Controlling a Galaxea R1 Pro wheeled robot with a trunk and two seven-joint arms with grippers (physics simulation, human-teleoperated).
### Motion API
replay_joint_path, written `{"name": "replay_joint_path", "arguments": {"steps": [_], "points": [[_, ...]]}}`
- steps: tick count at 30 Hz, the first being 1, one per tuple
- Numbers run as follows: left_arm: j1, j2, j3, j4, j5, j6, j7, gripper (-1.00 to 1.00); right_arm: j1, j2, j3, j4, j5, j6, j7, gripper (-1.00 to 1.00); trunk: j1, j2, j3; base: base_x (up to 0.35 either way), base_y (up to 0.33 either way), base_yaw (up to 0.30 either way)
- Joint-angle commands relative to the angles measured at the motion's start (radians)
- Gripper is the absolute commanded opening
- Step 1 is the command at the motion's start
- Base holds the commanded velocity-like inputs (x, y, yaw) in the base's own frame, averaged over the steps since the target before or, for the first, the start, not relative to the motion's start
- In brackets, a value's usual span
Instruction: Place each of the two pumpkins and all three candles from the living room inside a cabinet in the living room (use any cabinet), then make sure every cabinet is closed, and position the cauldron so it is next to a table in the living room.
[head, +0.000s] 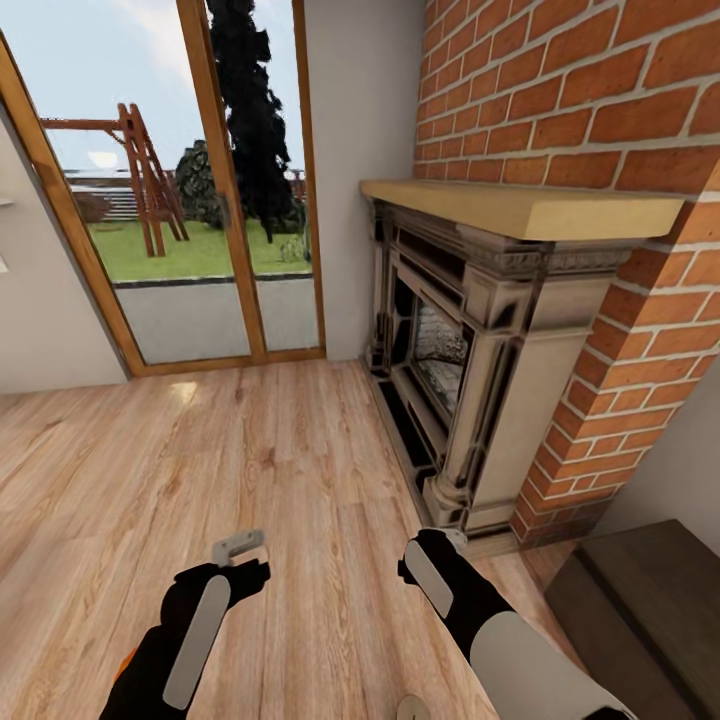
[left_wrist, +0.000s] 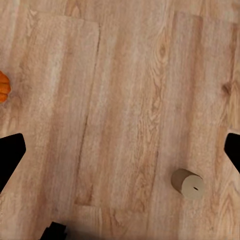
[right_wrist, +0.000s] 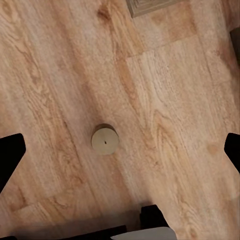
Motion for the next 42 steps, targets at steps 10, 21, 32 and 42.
{"name": "replay_joint_path", "arguments": {"steps": [10,21,32,42], "points": [[-0.018,0.035,0.007,0.0,0.009,0.115,0.008,1.0,-0.001,0.0,0.005,-0.028,-0.003,0.067,-0.012,1.0,0.038,-0.071,-0.032,0.0,0.0,0.0],[-0.031,0.061,0.09,0.0,0.013,0.182,0.006,1.0,-0.001,0.0,0.005,-0.045,-0.004,0.115,-0.009,1.0,0.081,-0.148,-0.067,-0.017,0.0,0.0],[-0.031,0.061,0.092,0.0,0.011,0.182,0.006,1.0,-0.002,0.0,0.006,-0.045,-0.01,0.118,-0.003,1.0,0.123,-0.225,-0.101,-0.113,0.0,0.0],[-0.031,0.112,0.093,0.0,0.01,0.182,0.006,1.0,-0.001,0.0,0.005,-0.092,-0.016,0.114,0.021,1.0,0.161,-0.295,-0.133,-0.001,0.0,0.0]]}}
